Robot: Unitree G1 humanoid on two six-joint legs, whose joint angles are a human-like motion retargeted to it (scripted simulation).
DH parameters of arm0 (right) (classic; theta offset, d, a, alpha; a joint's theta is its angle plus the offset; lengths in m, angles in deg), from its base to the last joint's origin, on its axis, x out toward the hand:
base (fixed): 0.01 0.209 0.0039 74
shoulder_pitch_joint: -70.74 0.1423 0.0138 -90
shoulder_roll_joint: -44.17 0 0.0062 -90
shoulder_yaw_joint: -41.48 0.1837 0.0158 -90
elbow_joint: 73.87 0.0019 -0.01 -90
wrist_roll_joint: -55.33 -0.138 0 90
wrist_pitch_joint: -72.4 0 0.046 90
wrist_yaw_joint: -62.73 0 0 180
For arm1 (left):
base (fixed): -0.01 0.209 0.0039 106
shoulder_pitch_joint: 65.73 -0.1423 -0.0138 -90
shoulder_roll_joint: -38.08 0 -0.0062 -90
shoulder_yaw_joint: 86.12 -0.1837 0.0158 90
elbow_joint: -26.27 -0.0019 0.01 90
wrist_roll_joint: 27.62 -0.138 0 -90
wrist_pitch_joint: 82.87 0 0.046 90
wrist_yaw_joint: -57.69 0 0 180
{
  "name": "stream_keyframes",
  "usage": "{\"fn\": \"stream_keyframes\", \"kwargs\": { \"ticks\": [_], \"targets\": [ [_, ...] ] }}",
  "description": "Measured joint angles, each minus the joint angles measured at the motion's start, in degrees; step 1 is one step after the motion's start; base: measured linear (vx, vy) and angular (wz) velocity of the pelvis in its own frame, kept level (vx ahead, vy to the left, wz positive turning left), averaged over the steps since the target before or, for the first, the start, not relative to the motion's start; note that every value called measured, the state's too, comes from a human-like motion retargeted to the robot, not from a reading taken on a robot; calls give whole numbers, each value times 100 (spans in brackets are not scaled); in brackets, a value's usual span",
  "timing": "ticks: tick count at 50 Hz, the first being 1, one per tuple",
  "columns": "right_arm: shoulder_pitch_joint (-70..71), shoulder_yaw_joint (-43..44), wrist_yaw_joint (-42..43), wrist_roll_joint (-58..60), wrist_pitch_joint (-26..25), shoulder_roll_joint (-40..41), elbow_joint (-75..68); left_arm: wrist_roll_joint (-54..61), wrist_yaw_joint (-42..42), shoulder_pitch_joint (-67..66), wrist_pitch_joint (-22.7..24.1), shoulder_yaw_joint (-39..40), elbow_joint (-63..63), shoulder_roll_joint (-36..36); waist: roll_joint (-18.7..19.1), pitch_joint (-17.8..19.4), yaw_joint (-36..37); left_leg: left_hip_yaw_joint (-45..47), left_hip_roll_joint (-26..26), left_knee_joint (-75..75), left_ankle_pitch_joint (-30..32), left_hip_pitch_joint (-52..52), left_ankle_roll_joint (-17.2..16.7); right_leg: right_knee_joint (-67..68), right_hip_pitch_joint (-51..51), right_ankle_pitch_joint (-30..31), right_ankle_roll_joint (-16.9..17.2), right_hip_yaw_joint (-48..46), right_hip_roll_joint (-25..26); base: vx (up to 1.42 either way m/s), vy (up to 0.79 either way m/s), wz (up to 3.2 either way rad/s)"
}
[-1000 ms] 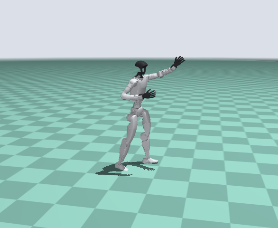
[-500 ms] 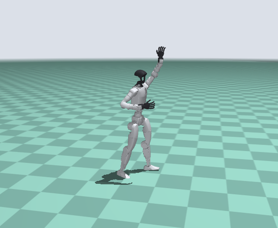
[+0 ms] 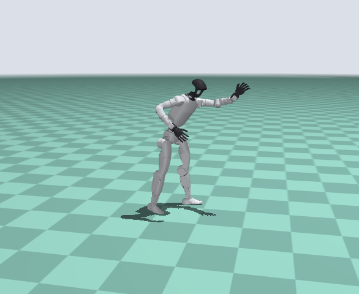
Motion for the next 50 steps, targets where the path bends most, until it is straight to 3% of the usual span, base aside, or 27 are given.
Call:
{"fn": "stream_keyframes", "kwargs": {
  "ticks": [5, 9, 18, 25, 27, 30, 32, 35, 43, 47, 50],
  "targets": [
    [-138, -29, 243, -174, -22, -108, -77, 345, -90, -1201, 132, 489, -34, 194, -301, 807, -199, -45, -143, 0, 36, -321, 64, 18, -296, 68, 0, 40, -148, -13, 19, 7],
    [-179, -314, 390, -345, 12, -239, -96, 761, -128, -2097, 305, 809, -222, 510, -591, 1068, -436, -58, -364, 0, 87, -898, 182, -3, -846, 116, -13, 119, -386, -14, 25, 9],
    [-217, -851, 678, -98, -62, -678, 156, 1541, -121, -3359, 715, 1034, -590, 1131, -996, 1083, -846, -135, -334, 6, 451, -2709, 251, -221, -2537, 437, -436, 293, -338, -13, 10, -10],
    [-723, -197, 957, 749, -185, -1275, 830, 1591, -278, -3527, 937, 802, -763, 1526, -782, 1083, -1073, -384, -258, 343, 665, -4434, 181, 135, -4144, 388, -612, 271, -298, -9, 4, 4],
    [-700, -335, 1048, 610, 377, -1136, 918, 1196, -146, -3466, 1117, 703, -946, 1607, -835, 1083, -1148, -339, 109, 1894, 35, -5548, 157, 800, -4876, 61, -661, 247, -317, -10, 1, -3],
    [-441, -608, 1269, 767, 379, -1220, 1058, 1357, -163, -3268, 1018, 387, -1127, 1526, -1011, 1083, -1283, -394, 49, 1681, 262, -5972, 191, 843, -5396, 99, -771, 302, -304, -7, -1, -19],
    [-472, -617, 1297, 910, 672, -1250, 1155, 1195, -142, -3174, 1150, 400, -1290, 1617, -992, 1083, -1241, -381, 381, 2574, -18, -6680, 68, 1312, -5927, -92, -752, 300, -224, -7, 0, -66],
    [-652, -368, 1410, 1210, 655, -1456, 1374, 1348, -249, -2949, 1183, 367, -1389, 1716, -916, 1083, -1260, -394, 449, 2744, 35, -7214, 4, 1551, -6484, -119, -762, 306, -204, -6, 0, -43],
    [-701, -720, 1785, 948, 949, -1610, 1589, 1767, -110, -2451, 1330, -65, -1562, 1404, -1420, 1083, -1622, -20, 360, 2365, 319, -7398, -40, 1846, -7184, -71, -812, 618, -268, -1, 0, -8],
    [-844, -568, 1816, 980, 994, -1756, 1699, 1981, -140, -2431, 1398, 9, -1556, 1295, -1256, 1083, -1766, -10, 219, 2033, 577, -7398, -33, 1874, -7315, -2, -726, 600, -317, -6, 0, 15],
    [-803, -568, 1804, 957, 927, -1652, 1696, 2106, -25, -2432, 1393, -51, -1571, 1230, -1190, 1083, -1617, -98, 387, 2167, 410, -7398, -48, 1460, -7049, 172, -704, 519, -175, 7, -3, -71]
  ]
}}
